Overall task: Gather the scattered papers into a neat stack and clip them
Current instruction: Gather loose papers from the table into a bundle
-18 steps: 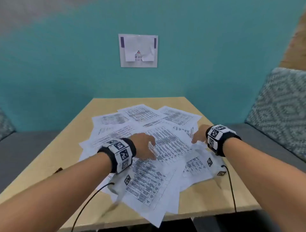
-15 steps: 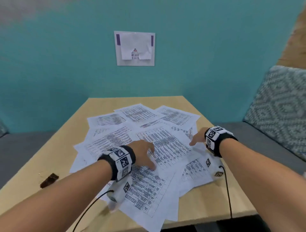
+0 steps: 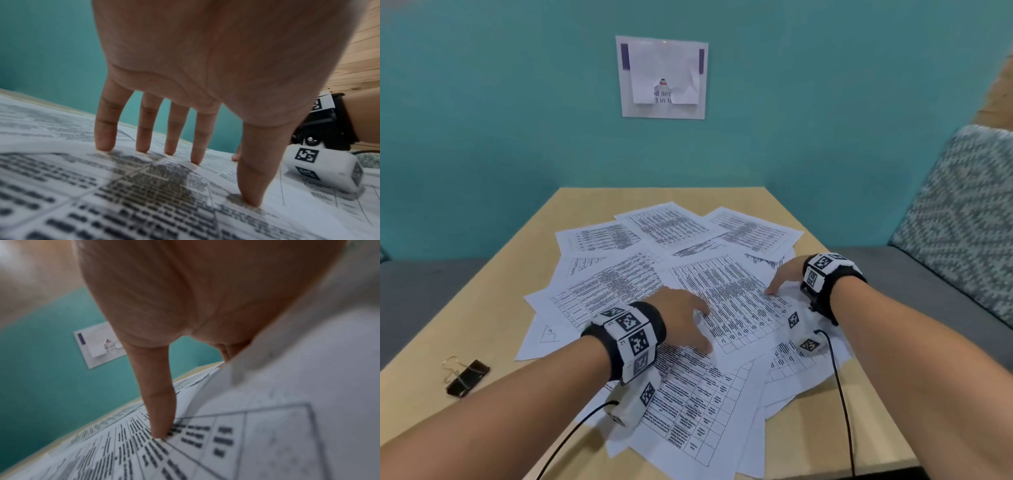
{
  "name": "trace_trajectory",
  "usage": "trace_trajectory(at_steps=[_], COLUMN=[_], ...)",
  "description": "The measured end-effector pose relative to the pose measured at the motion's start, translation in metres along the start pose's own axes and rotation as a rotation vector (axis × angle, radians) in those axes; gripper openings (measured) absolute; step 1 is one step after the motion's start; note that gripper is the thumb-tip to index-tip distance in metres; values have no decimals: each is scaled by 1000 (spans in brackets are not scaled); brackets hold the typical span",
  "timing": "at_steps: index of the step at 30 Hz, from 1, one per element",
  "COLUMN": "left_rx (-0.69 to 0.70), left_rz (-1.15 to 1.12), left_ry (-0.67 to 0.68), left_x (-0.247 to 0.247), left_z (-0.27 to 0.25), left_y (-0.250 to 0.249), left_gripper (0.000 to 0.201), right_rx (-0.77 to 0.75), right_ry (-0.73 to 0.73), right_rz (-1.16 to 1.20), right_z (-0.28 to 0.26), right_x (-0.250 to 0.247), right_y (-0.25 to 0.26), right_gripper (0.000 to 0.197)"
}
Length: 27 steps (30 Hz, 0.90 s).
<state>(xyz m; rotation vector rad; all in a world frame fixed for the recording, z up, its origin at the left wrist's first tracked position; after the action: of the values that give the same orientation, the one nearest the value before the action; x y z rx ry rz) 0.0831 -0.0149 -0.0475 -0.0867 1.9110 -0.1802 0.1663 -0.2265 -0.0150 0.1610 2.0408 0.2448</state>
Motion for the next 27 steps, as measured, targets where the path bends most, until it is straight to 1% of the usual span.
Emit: trace_trajectory(at_steps=[3, 7, 10, 12, 15, 20, 23, 24, 25, 27], left_rx=[-2, -5, 0, 9, -2, -35, -29, -25, -23, -19], left_rz=[4, 21, 30, 35, 21, 7, 28, 30, 29, 24], left_ry=[11, 42, 55, 47, 6, 2, 7, 8, 8, 6], left_x=[0, 3, 3, 3, 1, -2, -2, -2, -3, -3], left_z=[-2, -4, -7, -7, -4, -6, -8, -8, -8, -10], left_y=[-1, -2, -4, -4, -3, 1, 0, -1, -1, -2], left_gripper=[76, 76, 77, 78, 86, 74, 69, 68, 67, 65], right_rx=[46, 40, 35, 57, 73, 83, 57, 50, 42, 20], right_ry=[-59, -112, -120, -179, -246, -346, -428, -461, -496, -548], right_rz=[58, 114, 165, 206, 233, 304, 294, 269, 237, 190], right_z=[5, 9, 4, 7, 14, 10, 13, 12, 8, -4], right_x=[-4, -5, -3, -4, -6, -19, -31, -35, -40, -48], right_y=[-4, -5, -2, -5, -10, -8, -8, -7, -6, -2], right_gripper=[67, 61, 66, 72, 69, 61, 63, 60, 52, 28])
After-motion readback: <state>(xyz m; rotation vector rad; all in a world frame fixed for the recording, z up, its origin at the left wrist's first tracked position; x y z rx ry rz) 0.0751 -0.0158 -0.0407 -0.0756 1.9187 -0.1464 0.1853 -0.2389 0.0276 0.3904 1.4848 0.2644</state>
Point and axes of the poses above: each hand's wrist, its own z-axis towards the middle knuckle, its own x-axis out of the palm, y = z × x, the point moved 6 cm from there along z, towards the middle knuckle, and after that the axes turned 8 degrees about -x, right-handed, at the moved point
